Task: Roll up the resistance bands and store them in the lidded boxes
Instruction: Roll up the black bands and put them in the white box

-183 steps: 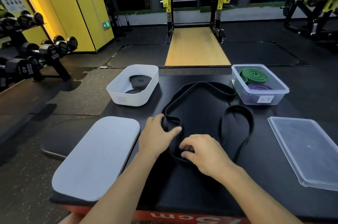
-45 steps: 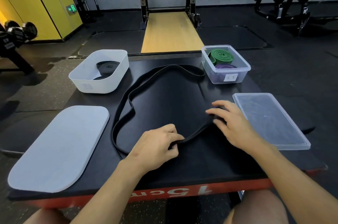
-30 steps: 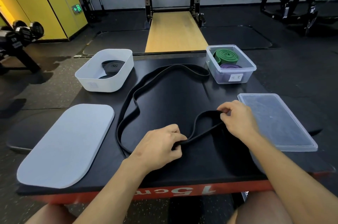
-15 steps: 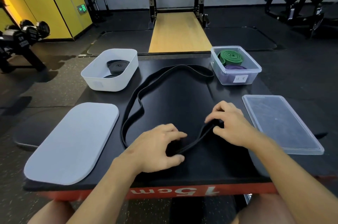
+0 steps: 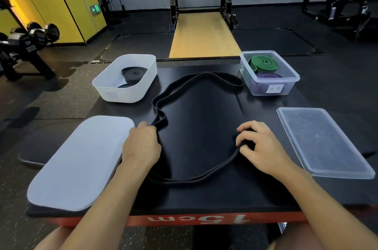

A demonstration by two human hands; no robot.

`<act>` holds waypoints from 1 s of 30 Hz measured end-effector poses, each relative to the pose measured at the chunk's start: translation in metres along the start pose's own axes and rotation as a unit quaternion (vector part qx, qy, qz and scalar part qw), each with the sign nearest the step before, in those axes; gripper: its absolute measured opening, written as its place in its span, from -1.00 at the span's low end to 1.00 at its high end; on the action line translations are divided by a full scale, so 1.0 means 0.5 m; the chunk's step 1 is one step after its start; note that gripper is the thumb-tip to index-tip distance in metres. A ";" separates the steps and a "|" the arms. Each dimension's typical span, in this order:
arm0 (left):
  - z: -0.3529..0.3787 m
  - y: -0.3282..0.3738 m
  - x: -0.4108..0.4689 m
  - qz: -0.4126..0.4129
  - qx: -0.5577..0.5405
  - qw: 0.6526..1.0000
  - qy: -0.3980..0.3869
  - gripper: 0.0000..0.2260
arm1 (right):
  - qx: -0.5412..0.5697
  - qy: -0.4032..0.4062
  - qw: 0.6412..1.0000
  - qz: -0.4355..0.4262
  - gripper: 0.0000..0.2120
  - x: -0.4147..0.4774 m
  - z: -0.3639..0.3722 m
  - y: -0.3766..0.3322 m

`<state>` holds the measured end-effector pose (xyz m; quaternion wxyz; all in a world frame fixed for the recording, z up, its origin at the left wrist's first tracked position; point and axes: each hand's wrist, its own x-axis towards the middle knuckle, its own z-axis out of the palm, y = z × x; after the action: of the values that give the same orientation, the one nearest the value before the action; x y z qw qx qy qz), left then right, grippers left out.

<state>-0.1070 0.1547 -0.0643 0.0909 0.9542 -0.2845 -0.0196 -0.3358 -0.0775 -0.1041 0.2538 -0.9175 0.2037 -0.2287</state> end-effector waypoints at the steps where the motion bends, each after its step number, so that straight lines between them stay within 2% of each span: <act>1: 0.004 0.005 0.008 0.007 -0.006 1.000 0.008 -0.61 | -0.002 0.001 1.000 -0.003 -0.71 0.000 0.001 -0.001; 10: 0.035 0.085 0.109 0.113 -0.052 0.992 0.032 -0.48 | 0.001 0.003 0.999 -0.046 -0.68 0.027 0.031 -0.020; 16: 0.039 0.099 0.209 0.114 -0.036 0.993 0.019 -0.55 | -0.010 0.002 0.998 -0.063 -0.70 0.038 0.055 -0.041; 20: 0.040 0.076 0.263 0.106 -0.051 0.992 0.034 -0.53 | -0.010 -0.007 0.998 -0.063 -0.72 0.043 0.068 -0.057; 24: 0.045 0.052 0.287 0.139 -0.028 0.990 -0.019 -0.61 | -0.017 -0.028 0.997 -0.072 -0.75 0.047 0.083 -0.074; 30: 0.029 0.062 0.135 0.152 -0.182 0.971 -0.025 -0.49 | -0.027 -0.041 0.996 -0.077 -0.76 0.051 0.101 -0.105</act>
<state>-0.0687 0.0900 -0.0720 0.2574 0.8666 -0.4197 -0.0812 -0.2753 -0.0297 -0.1054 0.2189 -0.9456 0.1276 -0.2040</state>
